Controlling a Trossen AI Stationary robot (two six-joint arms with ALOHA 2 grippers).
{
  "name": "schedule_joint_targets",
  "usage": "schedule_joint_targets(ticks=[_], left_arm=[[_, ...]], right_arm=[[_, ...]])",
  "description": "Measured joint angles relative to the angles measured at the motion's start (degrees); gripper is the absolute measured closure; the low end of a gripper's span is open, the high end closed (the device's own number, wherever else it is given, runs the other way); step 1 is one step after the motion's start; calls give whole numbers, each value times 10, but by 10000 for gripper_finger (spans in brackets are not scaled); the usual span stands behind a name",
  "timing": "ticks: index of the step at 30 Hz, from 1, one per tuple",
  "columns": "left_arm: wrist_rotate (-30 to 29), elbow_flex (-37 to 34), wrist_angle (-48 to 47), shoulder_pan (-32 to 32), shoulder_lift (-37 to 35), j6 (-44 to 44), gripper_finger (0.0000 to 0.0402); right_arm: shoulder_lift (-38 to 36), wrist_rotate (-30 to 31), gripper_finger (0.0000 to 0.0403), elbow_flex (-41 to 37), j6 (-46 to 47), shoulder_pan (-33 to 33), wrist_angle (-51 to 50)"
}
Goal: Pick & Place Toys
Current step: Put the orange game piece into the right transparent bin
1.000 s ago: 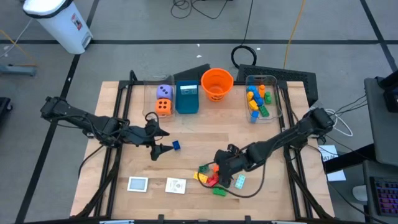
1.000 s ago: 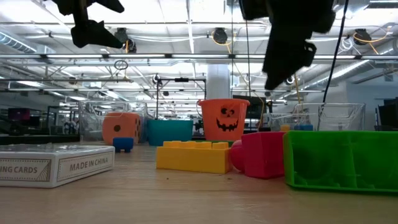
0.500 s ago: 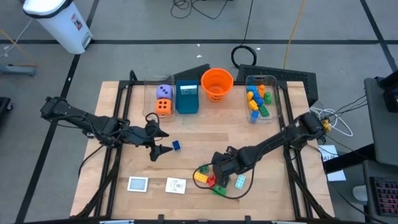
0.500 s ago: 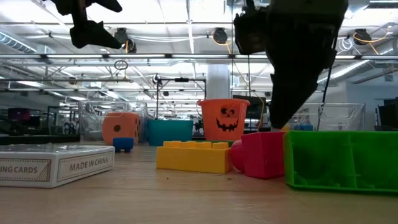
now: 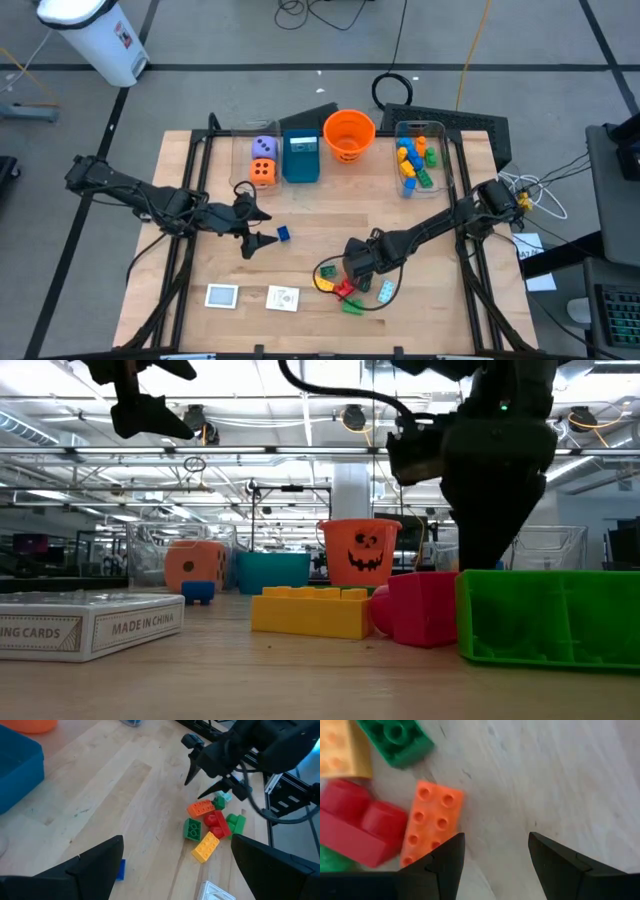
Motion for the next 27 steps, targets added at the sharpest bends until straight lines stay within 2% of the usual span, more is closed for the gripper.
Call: schedule_joint_targets(ticks=[3,15,27], left_arm=[[0,0,0,0,0,-4,23],[0,0,0,0,0,-1,23],[-1,0,-25,0,0,-1,23]], right_arm=[[0,-17,191,-1,-2,-2,16],[-4,-17,191,-2,-34,-1,121],[-1,-20,191,-2,-60,1,122]])
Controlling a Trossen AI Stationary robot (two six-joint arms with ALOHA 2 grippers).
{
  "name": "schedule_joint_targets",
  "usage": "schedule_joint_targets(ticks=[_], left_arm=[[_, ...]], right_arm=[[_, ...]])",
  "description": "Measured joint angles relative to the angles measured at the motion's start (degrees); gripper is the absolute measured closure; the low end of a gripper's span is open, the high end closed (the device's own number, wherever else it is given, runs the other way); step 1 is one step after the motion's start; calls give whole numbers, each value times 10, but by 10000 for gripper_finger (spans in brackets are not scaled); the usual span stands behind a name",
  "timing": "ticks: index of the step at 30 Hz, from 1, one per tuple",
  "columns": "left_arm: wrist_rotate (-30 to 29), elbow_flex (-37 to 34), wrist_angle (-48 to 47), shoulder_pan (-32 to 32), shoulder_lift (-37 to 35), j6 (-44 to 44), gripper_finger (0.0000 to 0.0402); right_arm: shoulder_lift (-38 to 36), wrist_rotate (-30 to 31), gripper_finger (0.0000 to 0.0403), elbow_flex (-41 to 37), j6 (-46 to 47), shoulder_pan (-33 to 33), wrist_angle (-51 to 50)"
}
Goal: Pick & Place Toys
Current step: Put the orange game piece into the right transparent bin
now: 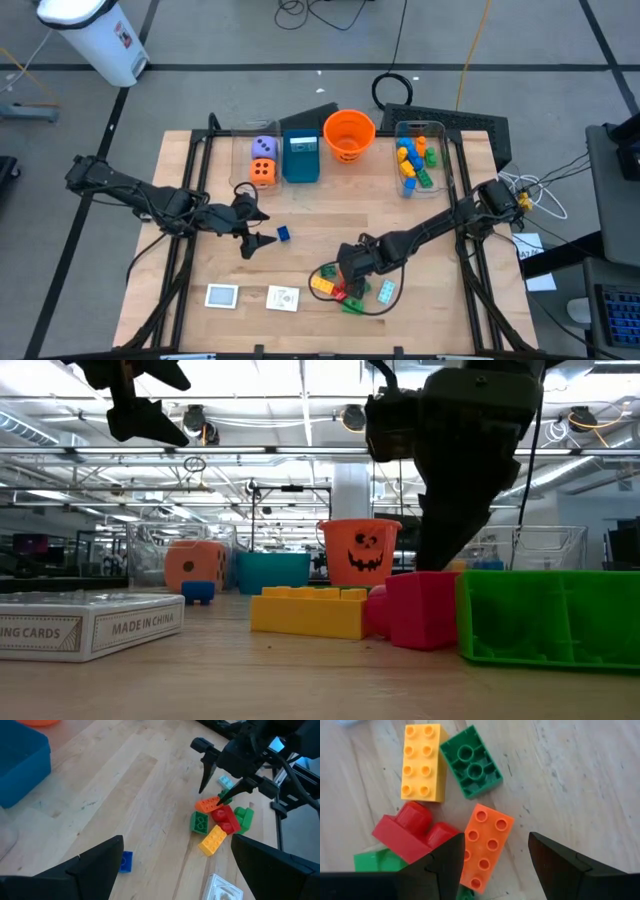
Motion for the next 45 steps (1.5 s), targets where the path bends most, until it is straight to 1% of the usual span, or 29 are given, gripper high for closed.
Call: schedule_joint_targets(ticks=[9,14,19,23,27,45], left_arm=[[0,0,0,0,0,-1,23],[0,0,0,0,0,-1,23],[0,0,0,0,0,-2,23],[0,0,0,0,0,-2,23],[0,0,0,0,0,-5,23],[0,0,0,0,0,-14,23]], right_arm=[[0,2,191,0,-5,-4,-38],[0,3,191,0,-4,-4,-44],[0,3,191,0,-1,-7,-42],[0,3,191,0,-2,-8,-16],[0,-24,191,0,-14,-7,2],[0,-28,191,0,-36,-12,0]])
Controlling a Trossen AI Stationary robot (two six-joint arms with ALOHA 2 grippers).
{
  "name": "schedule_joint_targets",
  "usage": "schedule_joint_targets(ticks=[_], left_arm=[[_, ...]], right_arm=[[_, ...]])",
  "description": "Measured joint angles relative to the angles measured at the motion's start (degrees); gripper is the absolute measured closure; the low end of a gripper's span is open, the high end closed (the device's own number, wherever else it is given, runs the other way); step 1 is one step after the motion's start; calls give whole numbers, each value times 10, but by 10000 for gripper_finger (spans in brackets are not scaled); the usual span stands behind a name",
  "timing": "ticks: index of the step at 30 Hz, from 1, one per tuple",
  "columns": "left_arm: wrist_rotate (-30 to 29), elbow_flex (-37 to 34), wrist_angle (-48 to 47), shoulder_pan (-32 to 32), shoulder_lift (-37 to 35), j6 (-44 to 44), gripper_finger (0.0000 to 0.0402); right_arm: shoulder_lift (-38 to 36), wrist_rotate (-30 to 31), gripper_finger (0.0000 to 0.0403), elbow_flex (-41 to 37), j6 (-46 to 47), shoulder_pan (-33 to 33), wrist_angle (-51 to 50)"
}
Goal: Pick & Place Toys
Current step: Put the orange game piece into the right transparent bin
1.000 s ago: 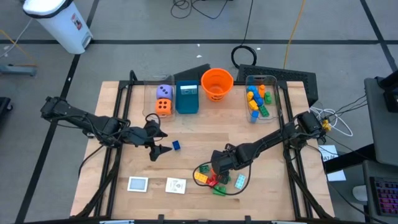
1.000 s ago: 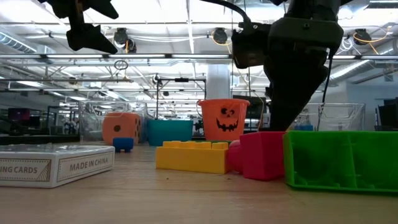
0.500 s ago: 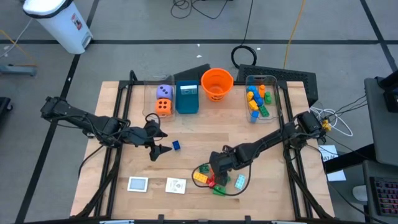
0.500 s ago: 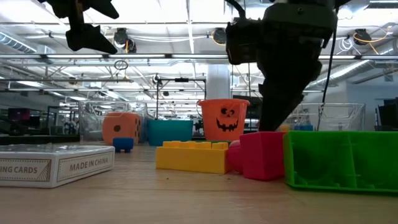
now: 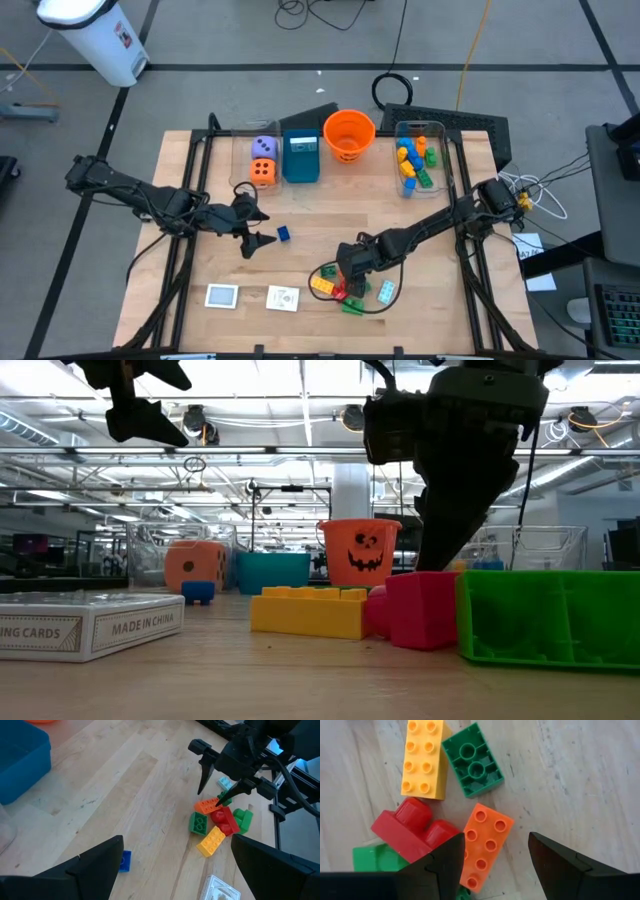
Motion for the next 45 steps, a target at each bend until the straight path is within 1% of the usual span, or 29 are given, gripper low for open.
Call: schedule_joint_targets(ticks=[6,8,12,17,23,28,35,42,45], left_arm=[[-1,0,0,0,0,-1,23],[-1,0,0,0,0,-1,23],[-1,0,0,0,0,-1,23],[-1,0,0,0,0,-1,23],[-1,0,0,0,0,-1,23],[-1,0,1,0,0,-1,23],[-2,0,0,0,0,-1,23],[-2,0,0,0,0,-1,23],[-1,0,0,0,0,1,23]], right_arm=[[0,0,191,-21,10,0,13],[0,-13,191,-28,18,0,17],[-1,-13,191,-41,40,0,21],[-1,-10,191,-45,45,-1,-2],[-7,13,191,-44,71,-15,-76],[-20,24,191,-45,67,-36,-126],[-56,94,191,-49,60,-79,-204],[-112,98,191,-48,53,-112,-177],[-130,113,191,-48,76,-120,-162]])
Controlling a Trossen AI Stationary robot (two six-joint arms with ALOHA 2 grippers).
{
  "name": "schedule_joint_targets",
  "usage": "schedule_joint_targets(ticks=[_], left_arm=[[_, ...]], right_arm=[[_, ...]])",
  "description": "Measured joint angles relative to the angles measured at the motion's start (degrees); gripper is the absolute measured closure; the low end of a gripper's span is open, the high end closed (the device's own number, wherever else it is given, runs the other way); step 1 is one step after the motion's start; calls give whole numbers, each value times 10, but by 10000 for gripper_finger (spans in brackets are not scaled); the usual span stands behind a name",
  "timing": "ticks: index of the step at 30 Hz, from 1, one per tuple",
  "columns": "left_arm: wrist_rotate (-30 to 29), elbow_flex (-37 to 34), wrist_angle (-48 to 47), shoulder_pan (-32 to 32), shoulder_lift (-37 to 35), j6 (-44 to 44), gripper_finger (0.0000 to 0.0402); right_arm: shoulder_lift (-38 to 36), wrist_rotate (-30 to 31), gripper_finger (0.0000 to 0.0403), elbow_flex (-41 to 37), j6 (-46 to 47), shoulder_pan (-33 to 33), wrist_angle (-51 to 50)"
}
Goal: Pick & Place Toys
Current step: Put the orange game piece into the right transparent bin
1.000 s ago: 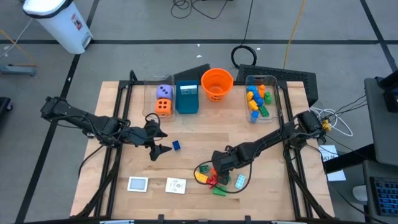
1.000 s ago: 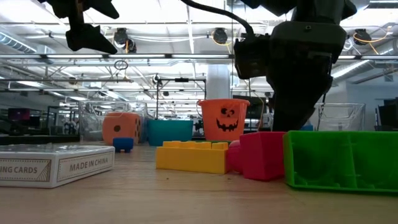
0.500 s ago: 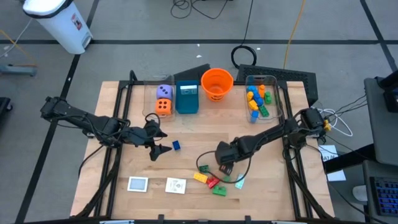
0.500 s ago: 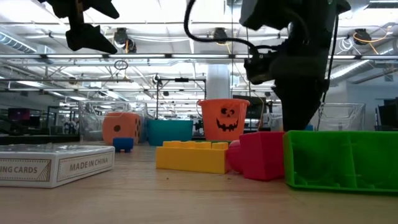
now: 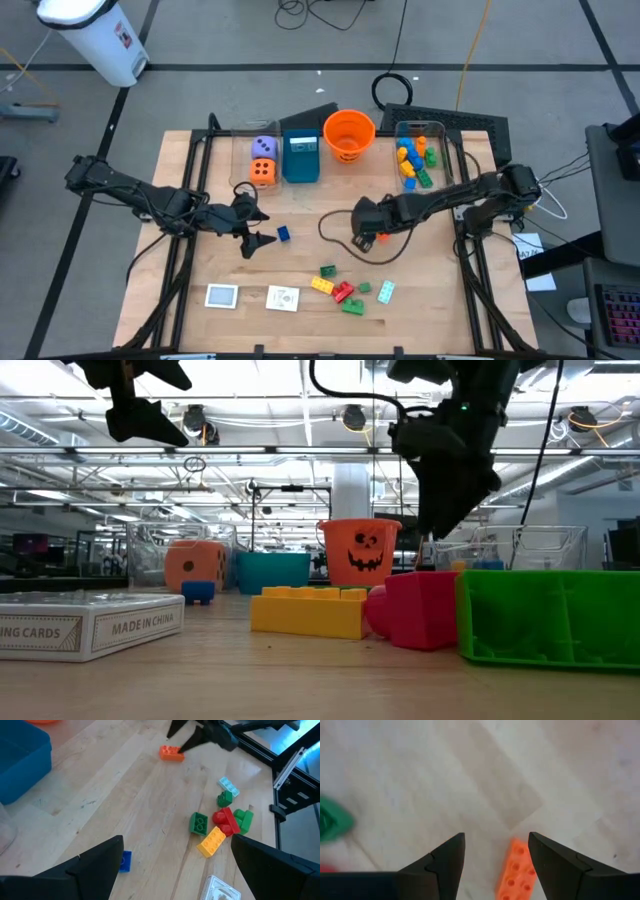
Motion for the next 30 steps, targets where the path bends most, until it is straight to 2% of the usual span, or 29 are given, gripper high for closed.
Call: schedule_joint_targets(ticks=[12,17,23,30], left_arm=[[0,0,0,0,0,4,23],[0,0,0,0,0,9,23],[0,0,0,0,0,9,23],[0,0,0,0,0,9,23]], right_arm=[[-3,9,191,1,114,-10,-51],[-4,7,191,-5,132,-10,-63],[-4,-46,191,-52,160,-10,-44],[-5,-82,191,-103,192,-10,9]])
